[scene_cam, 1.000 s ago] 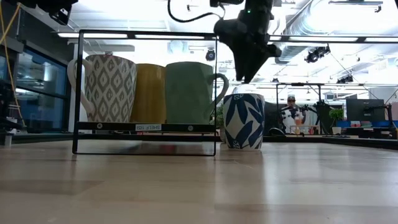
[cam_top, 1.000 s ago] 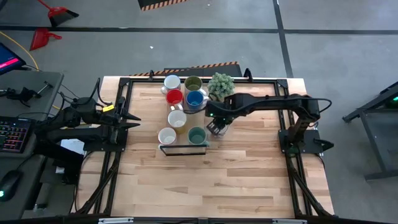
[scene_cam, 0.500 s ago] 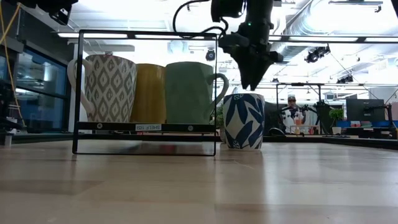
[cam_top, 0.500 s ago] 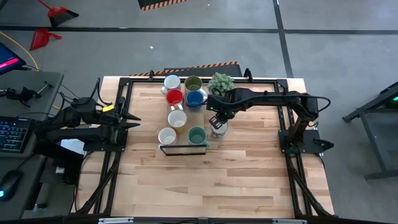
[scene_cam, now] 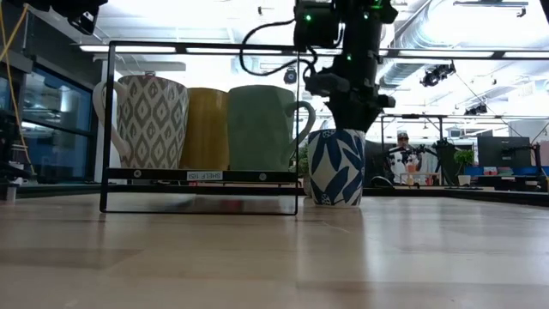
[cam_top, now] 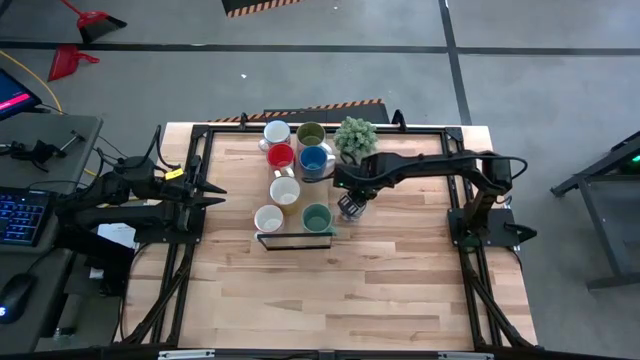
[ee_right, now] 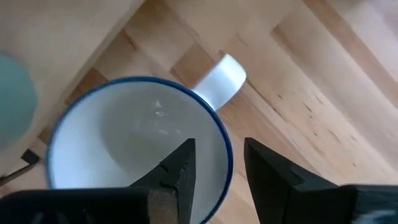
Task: Place coffee mugs
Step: Put the blue patterned mug on the shelf
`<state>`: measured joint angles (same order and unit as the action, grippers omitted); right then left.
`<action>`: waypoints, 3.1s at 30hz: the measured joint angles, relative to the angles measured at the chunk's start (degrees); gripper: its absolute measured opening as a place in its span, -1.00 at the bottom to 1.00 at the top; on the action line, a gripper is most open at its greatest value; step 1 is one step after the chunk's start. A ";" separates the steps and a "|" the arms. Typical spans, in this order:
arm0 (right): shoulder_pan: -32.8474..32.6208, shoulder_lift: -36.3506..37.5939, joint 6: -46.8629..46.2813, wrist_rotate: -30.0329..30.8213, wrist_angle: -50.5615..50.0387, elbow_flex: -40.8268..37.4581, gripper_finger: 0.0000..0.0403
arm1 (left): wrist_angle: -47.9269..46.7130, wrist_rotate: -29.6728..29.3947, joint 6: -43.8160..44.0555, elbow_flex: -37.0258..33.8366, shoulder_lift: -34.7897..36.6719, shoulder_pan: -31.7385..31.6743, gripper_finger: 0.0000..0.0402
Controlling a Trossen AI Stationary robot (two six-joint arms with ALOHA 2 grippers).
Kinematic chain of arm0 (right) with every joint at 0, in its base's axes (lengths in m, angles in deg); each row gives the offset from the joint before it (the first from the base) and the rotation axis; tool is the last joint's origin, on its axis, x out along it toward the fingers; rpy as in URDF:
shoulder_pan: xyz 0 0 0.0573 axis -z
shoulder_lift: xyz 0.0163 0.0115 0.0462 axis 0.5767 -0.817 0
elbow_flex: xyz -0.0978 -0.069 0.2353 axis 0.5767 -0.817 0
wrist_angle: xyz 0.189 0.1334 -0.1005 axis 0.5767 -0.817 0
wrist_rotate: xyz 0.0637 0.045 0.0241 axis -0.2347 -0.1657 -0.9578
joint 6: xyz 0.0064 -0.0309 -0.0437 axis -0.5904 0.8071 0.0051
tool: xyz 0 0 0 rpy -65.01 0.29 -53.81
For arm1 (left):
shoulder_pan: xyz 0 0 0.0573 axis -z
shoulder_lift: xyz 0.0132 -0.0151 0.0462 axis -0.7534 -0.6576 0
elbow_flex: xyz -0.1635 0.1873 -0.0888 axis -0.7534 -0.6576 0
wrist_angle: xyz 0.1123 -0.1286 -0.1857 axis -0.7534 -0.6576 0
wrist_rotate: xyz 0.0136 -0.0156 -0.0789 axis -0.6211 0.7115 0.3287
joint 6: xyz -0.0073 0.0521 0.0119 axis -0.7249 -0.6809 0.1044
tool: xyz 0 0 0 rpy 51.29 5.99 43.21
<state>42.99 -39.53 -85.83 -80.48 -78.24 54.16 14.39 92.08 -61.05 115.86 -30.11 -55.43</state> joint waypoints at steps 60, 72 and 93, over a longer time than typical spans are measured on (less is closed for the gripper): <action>4.23 -5.66 5.84 -0.30 -6.47 21.06 -1.00 | -0.05 -0.02 -0.13 0.00 -0.03 0.00 -0.61; 4.28 -15.05 9.79 -3.14 -10.27 33.48 -1.00 | -1.41 -0.02 -0.11 0.00 -0.03 0.01 -0.61; 2.29 -18.64 9.07 -3.82 -14.30 39.43 -1.00 | -1.73 -0.02 -0.13 0.00 -0.03 0.01 -0.61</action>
<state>45.28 -58.17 -76.76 -84.30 -92.54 93.59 12.66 92.06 -61.18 115.86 -30.14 -55.42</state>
